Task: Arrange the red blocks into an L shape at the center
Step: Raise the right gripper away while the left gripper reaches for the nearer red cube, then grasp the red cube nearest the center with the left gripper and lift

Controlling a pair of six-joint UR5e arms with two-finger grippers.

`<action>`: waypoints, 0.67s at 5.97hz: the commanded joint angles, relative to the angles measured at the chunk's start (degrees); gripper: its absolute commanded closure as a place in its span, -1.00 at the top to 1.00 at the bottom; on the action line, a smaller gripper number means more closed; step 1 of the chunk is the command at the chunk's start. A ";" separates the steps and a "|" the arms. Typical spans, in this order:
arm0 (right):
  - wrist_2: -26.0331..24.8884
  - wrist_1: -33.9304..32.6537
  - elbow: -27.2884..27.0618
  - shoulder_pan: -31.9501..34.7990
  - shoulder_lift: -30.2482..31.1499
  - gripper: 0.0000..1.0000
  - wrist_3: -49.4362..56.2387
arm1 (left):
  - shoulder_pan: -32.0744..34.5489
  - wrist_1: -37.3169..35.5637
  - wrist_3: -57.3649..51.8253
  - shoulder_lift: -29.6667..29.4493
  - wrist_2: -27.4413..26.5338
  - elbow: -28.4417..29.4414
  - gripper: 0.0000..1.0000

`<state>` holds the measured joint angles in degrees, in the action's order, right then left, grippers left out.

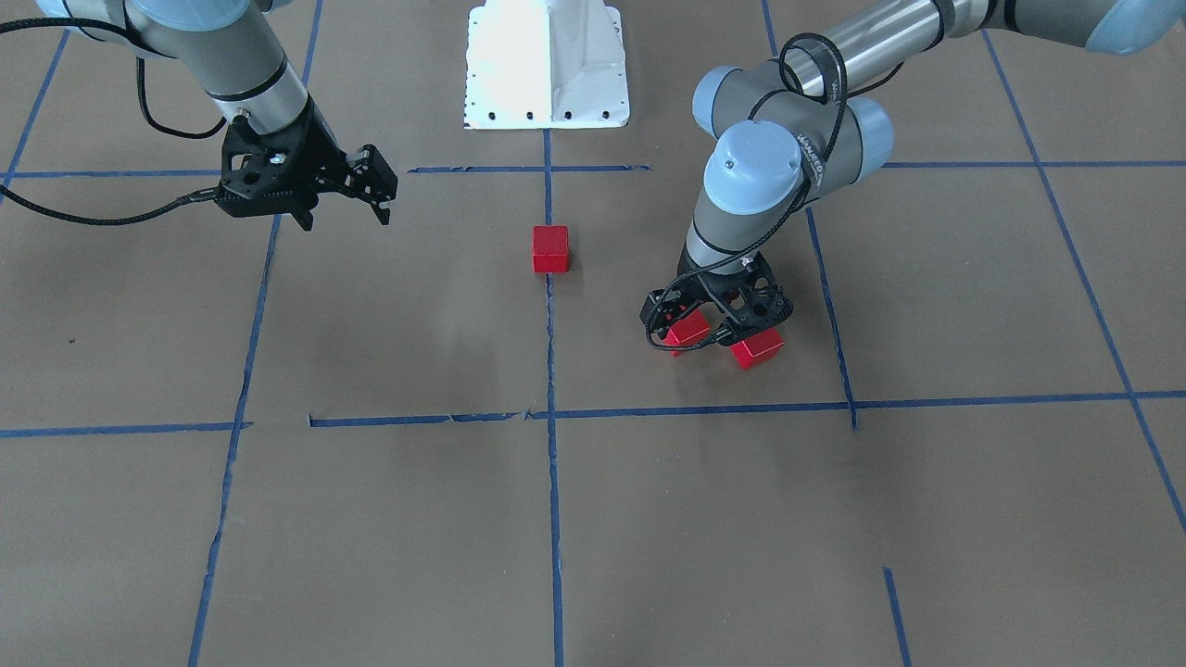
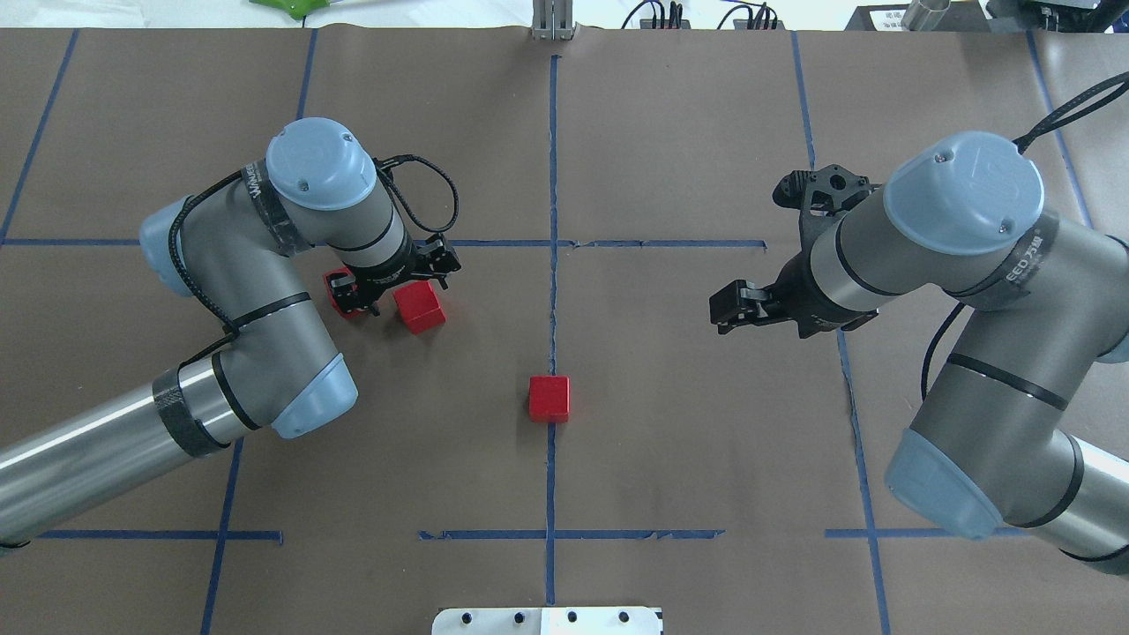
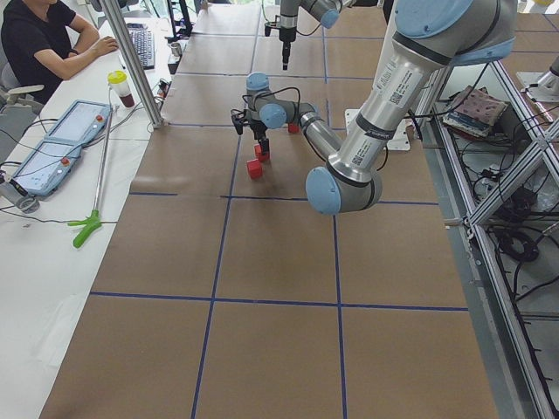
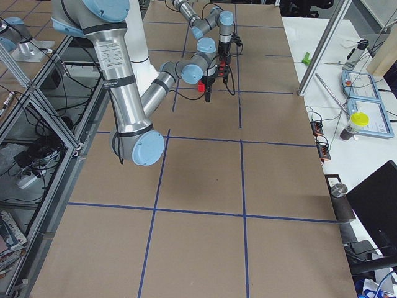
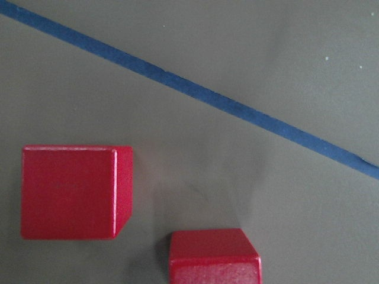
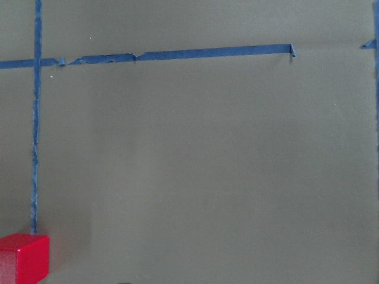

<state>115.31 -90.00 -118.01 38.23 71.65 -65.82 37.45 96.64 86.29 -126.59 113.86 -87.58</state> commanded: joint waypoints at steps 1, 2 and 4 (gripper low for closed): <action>0.09 0.00 -0.29 0.01 0.06 1.00 -0.01 | -0.88 -0.05 0.10 -0.94 -1.00 1.97 0.99; 0.00 0.00 -0.03 0.18 0.24 1.00 0.08 | -0.89 -0.05 0.02 -0.85 -1.01 2.06 0.91; 0.00 0.00 -0.03 0.01 0.15 1.00 0.08 | -0.80 -0.05 0.11 -0.85 -1.01 1.71 -0.99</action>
<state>115.32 -90.00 -118.06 38.30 71.85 -65.75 36.61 96.59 86.38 -127.45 112.86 -85.66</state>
